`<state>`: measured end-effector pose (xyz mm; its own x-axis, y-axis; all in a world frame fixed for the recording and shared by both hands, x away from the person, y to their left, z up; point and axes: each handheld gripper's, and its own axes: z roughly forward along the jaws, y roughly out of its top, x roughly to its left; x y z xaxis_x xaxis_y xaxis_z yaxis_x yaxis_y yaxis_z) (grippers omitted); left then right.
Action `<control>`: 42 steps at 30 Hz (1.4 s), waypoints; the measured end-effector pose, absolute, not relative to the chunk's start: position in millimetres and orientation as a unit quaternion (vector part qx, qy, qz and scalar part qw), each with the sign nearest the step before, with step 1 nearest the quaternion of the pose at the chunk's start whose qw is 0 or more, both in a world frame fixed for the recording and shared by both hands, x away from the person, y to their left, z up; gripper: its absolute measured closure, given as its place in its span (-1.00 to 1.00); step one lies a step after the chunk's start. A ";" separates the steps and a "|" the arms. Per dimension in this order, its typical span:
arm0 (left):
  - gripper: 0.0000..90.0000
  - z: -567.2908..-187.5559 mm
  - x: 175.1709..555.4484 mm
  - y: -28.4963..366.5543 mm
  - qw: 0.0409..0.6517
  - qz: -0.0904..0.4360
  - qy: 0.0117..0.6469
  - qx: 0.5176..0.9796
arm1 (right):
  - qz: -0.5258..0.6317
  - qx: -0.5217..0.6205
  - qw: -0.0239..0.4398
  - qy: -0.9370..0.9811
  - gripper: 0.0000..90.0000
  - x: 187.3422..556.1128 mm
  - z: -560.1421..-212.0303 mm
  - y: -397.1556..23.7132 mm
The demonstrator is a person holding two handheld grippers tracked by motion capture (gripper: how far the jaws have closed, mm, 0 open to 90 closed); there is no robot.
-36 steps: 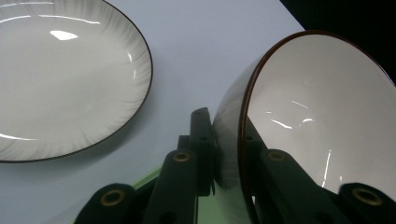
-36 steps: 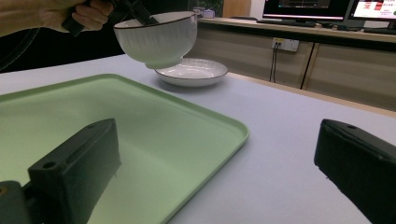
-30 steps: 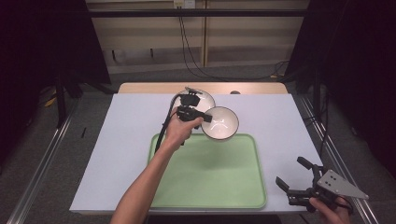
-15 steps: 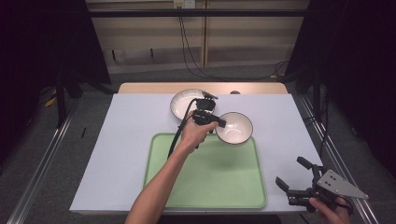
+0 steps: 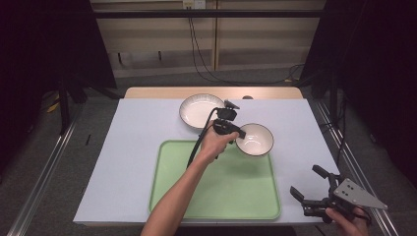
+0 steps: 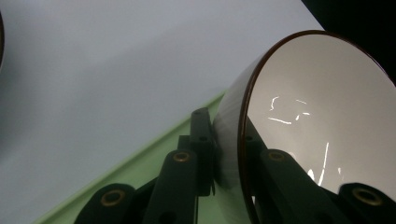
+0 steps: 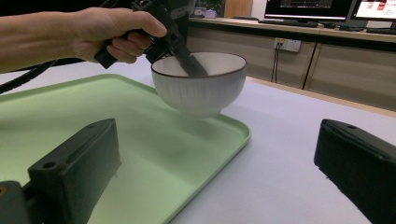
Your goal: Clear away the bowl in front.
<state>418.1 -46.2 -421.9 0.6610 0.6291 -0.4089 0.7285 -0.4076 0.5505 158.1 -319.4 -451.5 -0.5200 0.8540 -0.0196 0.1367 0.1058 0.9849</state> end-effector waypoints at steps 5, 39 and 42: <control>0.82 -428.6 421.6 -54.8 0.351 -0.072 0.400 0.844 | 0.559 0.369 0.323 0.669 -1.00 157.5 -451.5 -319.8; 0.79 -454.1 422.3 -64.9 0.326 -0.047 0.390 0.860 | 0.559 0.370 0.322 0.669 -1.00 158.8 -452.1 -319.1; 0.74 -457.0 420.5 -66.8 0.334 -0.047 0.389 0.857 | 0.558 0.367 0.322 0.670 -1.00 158.7 -451.9 -318.6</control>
<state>420.5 -66.8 -457.0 0.6923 0.6362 -0.3406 0.6988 -0.4732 0.5365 158.7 -318.6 -451.9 -0.5226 0.8523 -0.0216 0.1328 0.1064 0.9854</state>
